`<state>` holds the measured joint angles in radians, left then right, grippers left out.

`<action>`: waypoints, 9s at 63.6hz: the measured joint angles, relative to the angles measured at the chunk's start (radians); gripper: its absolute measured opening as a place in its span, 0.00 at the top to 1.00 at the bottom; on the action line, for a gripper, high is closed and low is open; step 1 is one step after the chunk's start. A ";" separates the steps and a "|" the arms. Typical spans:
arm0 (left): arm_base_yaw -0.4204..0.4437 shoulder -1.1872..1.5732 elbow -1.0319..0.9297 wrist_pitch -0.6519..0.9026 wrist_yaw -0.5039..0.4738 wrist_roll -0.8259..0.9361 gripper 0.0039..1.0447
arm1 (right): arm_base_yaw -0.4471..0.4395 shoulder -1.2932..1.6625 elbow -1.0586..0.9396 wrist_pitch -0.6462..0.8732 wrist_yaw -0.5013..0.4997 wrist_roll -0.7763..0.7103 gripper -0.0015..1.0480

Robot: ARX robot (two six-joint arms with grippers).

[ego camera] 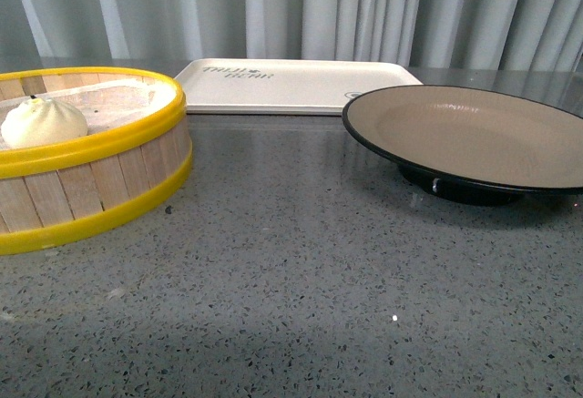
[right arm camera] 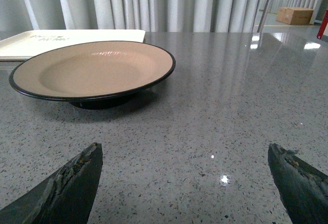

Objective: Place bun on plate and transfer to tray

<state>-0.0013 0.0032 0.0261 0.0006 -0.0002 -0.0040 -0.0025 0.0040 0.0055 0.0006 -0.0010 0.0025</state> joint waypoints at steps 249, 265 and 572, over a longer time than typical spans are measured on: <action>-0.155 1.536 1.126 -0.187 -0.120 0.060 0.96 | 0.000 0.000 0.000 0.000 0.000 0.000 0.08; -0.185 1.506 1.240 -0.225 -0.138 0.089 0.96 | 0.000 0.000 0.000 0.000 0.000 0.000 0.08; -0.001 0.177 0.000 0.183 0.000 0.002 0.96 | 0.000 0.000 0.000 0.000 0.000 0.000 0.08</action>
<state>-0.0021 0.1802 0.0257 0.1837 -0.0002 -0.0021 -0.0025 0.0036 0.0055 0.0006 -0.0010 0.0025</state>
